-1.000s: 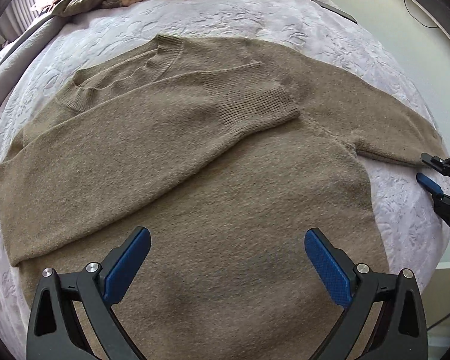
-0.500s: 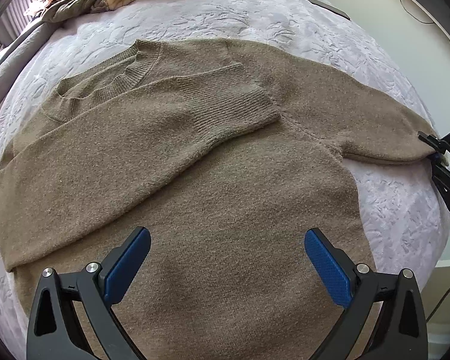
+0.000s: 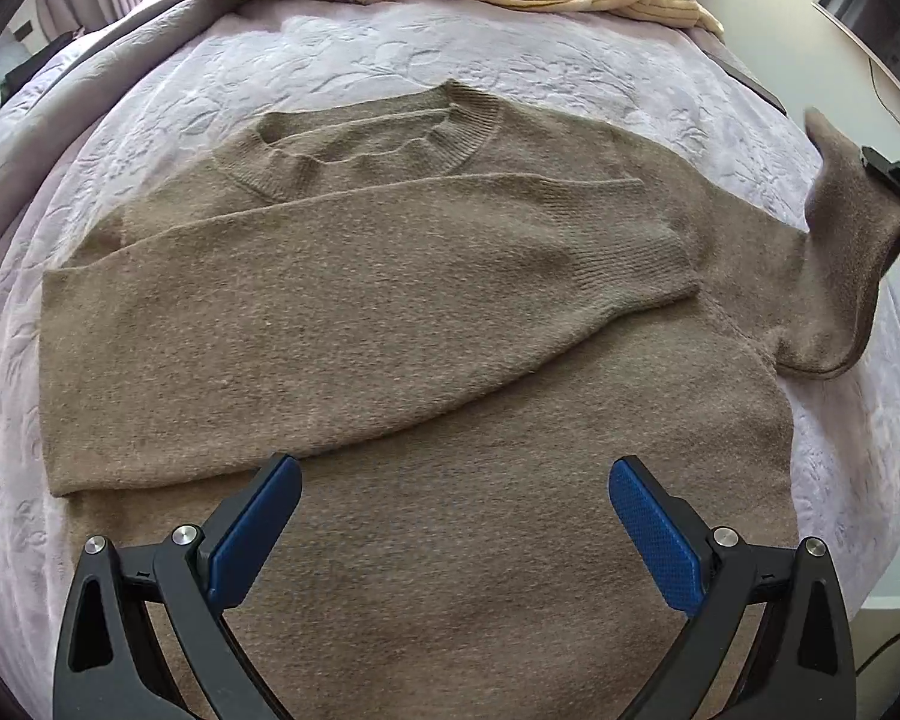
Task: Fold small clothes
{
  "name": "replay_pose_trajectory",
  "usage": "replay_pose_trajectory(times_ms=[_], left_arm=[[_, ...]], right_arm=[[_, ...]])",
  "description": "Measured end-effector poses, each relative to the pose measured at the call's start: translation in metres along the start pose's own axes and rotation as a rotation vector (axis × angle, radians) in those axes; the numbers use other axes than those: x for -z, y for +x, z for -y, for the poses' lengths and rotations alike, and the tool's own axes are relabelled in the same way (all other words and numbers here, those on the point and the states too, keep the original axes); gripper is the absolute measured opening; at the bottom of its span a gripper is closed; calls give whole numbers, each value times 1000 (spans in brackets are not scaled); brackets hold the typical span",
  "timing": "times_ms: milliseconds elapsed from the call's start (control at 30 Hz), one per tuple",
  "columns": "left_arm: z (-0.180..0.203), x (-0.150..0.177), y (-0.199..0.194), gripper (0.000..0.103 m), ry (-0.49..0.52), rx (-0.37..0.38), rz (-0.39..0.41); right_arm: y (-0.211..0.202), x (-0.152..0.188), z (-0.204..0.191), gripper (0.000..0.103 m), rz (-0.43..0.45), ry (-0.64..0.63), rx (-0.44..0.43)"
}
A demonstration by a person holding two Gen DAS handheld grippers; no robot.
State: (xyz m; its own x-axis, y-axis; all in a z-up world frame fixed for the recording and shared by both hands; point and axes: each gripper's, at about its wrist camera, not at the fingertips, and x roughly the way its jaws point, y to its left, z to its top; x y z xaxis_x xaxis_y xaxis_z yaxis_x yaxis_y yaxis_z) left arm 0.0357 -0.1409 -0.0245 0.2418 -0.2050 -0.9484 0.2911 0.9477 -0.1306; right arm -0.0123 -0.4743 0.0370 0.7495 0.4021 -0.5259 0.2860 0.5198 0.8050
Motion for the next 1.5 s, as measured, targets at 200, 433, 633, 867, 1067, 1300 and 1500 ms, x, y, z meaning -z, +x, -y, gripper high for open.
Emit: replay_pose_trajectory(times_ms=[200,433,633,867,1067,1300,1500], left_arm=[[-38,7,-4,103,-91,-38,11],[-78,24,-8,103,-163,-70,9],[-98,29,-9,103,-212,-66,16],[-120,25,-18,103,-254,-45,58],[-141,23,-26,103,-282,-54,85],[-179,29,-39,103,-344,-34,119],[-191,27,-36,103,-363,76,111]], right_arm=[[92,49,-69,7,-207,-295,50],[186,132,-70,13,-467,-571,302],[157,119,-39,55,-406,-246,213],[103,64,26,7,-145,251,187],[131,56,-34,7,-186,-17,160],[194,132,-137,7,-429,-527,65],[231,212,-129,11,-659,-789,178]])
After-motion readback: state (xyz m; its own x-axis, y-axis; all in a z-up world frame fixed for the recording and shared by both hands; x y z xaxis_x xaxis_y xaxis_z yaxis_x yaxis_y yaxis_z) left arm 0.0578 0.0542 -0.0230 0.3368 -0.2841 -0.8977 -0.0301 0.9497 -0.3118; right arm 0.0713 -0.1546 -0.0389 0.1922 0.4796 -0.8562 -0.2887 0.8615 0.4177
